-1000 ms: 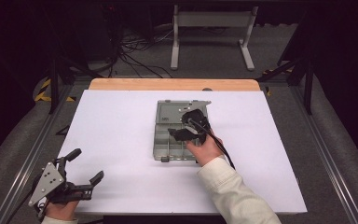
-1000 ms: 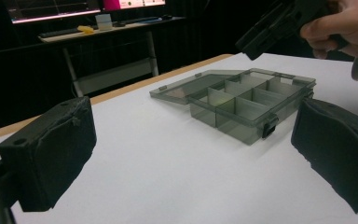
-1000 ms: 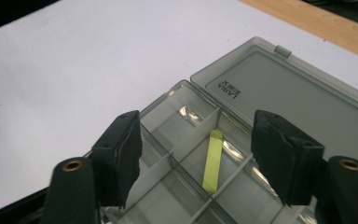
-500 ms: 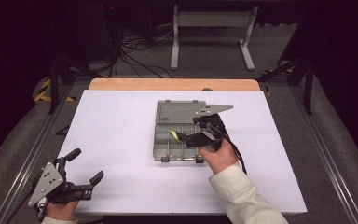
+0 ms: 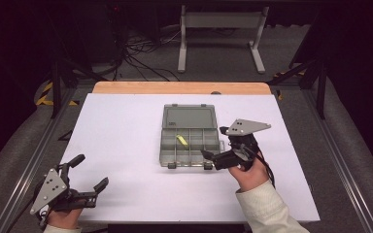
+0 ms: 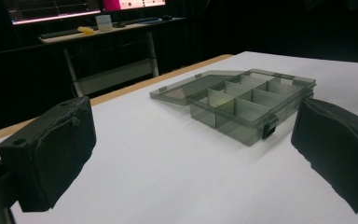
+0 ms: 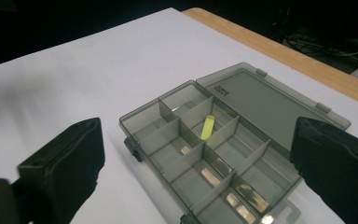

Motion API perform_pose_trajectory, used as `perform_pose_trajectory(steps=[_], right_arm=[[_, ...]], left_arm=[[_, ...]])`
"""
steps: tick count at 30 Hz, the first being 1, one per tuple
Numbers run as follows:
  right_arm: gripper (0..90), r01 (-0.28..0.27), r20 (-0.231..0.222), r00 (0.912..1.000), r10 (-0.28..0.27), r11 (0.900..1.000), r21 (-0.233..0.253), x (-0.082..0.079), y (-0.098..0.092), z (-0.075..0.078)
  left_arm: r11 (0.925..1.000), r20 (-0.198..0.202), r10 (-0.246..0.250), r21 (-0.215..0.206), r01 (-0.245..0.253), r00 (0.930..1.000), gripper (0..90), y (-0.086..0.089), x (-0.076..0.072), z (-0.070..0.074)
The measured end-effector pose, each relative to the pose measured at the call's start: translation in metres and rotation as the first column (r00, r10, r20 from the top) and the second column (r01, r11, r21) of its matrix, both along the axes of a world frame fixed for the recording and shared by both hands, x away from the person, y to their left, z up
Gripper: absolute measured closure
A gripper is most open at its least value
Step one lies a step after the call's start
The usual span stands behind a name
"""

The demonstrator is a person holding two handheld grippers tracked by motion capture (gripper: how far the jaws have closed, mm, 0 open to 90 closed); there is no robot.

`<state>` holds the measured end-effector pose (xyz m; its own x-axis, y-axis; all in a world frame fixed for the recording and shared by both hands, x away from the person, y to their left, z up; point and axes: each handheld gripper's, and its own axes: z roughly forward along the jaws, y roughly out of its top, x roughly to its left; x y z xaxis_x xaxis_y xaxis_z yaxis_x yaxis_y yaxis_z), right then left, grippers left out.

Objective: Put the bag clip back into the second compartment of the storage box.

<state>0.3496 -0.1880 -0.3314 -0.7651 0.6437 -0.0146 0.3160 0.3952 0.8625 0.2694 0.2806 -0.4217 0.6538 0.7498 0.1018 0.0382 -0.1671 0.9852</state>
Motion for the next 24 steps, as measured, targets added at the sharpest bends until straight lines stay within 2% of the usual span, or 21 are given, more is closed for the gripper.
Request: perform_pose_trajectory(steps=[3, 7, 11, 17, 24], right_arm=[[0.4, 0.001, 0.037, 0.9993, -0.001, 1.0, 0.014, -0.009, -0.011, -0.002], [0.1, 0.006, 0.107, 0.9941, -0.015, 0.997, 0.082, -0.021, -0.029, -0.003], [0.2, -0.008, 0.126, 0.992, -0.009, 0.991, 0.134, -0.028, -0.043, -0.006], [0.2, -0.016, 0.185, 0.9828, -0.007, 0.992, 0.122, -0.036, -0.059, -0.018], [0.2, -0.003, 0.188, 0.982, -0.018, 0.994, 0.114, -0.04, -0.075, -0.036]], left_arm=[[1.0, 0.003, 0.001, 0.0, -0.001, 1.0, 0.4, 0.0, 0.0, 0.0], [1.0, 0.003, 0.001, -0.001, -0.001, 1.0, 0.4, 0.0, -0.001, 0.001], [1.0, 0.006, 0.001, -0.002, -0.001, 1.0, 0.4, 0.0, -0.001, 0.001], [1.0, 0.004, 0.001, -0.004, -0.001, 1.0, 0.4, 0.001, -0.001, 0.001], [1.0, 0.003, 0.002, -0.004, -0.002, 1.0, 0.4, 0.0, -0.001, 0.001]])
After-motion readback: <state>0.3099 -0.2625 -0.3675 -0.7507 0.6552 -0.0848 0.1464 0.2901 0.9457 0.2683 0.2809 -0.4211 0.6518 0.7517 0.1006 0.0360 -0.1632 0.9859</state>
